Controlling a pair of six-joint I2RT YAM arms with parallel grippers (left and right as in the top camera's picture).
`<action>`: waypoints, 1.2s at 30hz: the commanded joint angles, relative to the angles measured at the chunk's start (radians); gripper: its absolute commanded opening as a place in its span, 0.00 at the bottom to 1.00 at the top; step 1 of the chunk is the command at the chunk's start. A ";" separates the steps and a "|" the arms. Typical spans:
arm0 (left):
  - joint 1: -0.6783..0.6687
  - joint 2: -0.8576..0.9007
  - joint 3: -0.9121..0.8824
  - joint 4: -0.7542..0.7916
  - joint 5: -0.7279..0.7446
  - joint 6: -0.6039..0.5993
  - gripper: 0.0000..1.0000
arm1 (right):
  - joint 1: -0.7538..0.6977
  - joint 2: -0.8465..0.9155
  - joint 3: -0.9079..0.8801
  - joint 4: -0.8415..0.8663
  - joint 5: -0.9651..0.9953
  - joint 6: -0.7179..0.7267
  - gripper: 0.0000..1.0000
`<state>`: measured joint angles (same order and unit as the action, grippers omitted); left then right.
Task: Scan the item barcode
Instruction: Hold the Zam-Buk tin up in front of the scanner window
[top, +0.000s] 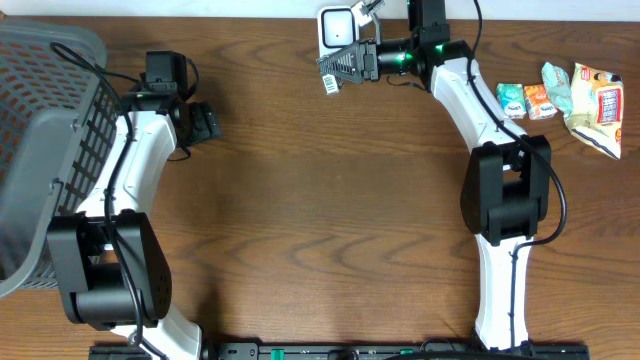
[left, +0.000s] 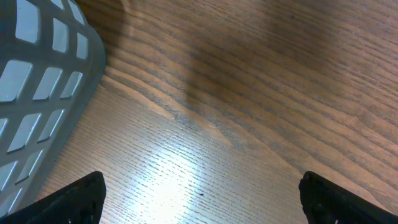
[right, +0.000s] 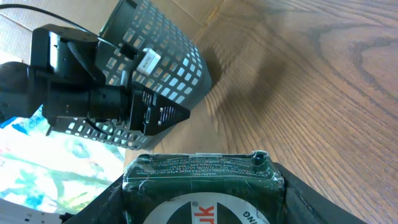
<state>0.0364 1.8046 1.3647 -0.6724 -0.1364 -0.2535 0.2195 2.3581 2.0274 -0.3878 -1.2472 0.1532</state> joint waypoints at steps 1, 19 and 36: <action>0.000 0.000 -0.006 0.000 -0.005 0.013 0.97 | 0.005 0.003 0.017 0.002 -0.007 0.010 0.55; 0.000 0.000 -0.006 0.000 -0.005 0.013 0.98 | 0.004 0.003 0.017 0.002 0.002 -0.020 0.54; 0.000 0.000 -0.006 0.000 -0.005 0.013 0.98 | 0.004 0.003 0.017 -0.155 0.079 -0.126 0.53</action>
<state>0.0364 1.8046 1.3647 -0.6727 -0.1364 -0.2535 0.2195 2.3581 2.0274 -0.4740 -1.1740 0.1215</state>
